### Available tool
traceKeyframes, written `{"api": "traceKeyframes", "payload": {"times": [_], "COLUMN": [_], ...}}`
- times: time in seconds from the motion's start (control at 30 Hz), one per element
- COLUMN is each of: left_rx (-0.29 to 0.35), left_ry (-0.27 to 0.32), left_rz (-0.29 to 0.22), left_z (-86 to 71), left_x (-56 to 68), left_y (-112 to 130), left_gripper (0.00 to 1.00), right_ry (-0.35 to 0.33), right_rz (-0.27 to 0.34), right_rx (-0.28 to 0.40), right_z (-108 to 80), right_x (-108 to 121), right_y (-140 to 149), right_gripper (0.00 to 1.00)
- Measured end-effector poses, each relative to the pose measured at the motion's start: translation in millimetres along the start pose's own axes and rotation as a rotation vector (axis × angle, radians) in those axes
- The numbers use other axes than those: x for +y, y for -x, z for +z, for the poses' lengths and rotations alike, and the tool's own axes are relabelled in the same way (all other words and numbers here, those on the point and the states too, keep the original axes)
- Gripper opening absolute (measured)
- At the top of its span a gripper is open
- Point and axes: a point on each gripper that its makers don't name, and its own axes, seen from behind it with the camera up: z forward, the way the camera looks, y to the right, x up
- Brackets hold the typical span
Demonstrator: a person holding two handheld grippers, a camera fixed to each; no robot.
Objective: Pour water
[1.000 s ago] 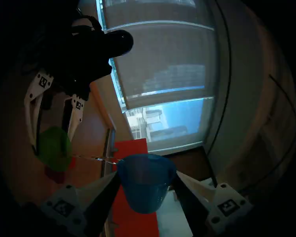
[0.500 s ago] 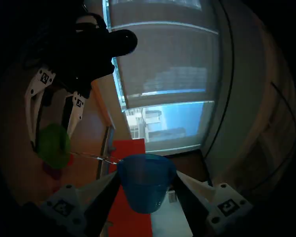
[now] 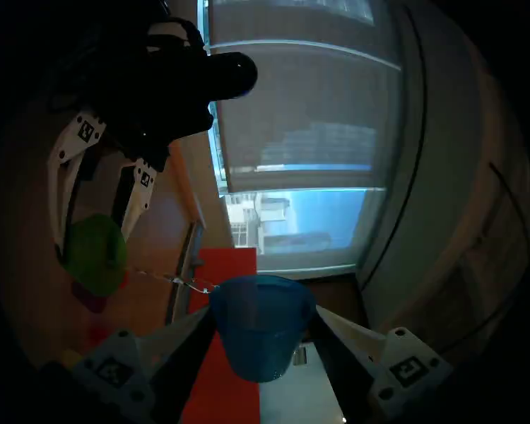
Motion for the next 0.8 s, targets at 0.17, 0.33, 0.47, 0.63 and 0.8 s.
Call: {"api": "traceKeyframes", "payload": {"times": [0.17, 0.33, 0.47, 0.63, 0.8], "left_rx": [-0.001, -0.001, -0.001, -0.002, 0.001], "left_ry": [0.001, 0.002, 0.002, 0.002, 0.005], "left_rz": [0.000, -0.001, -0.003, -0.001, -0.004], "left_z": [0.4, 0.6, 1.2, 2.0, 2.5], "left_x": [-0.3, -0.4, -0.4, -0.3, 0.1], "left_y": [0.6, 1.2, 1.6, 1.8, 2.0], "left_gripper": [0.82, 0.82, 0.82, 0.82, 0.82], "right_ry": [0.000, -0.001, -0.001, -0.004, -0.009], "right_rz": [-0.012, -0.034, -0.053, -0.080, -0.109], "right_rx": [0.004, 0.004, 0.007, 0.010, 0.011], "right_z": [-0.7, -0.3, 0.9, 2.0, 2.6], "right_x": [1.6, 2.5, 3.3, 3.2, 1.6], "right_y": [-1.0, -1.5, -2.5, -4.6, -5.7], "right_gripper": [0.89, 0.89, 0.89, 0.89, 0.89]}}
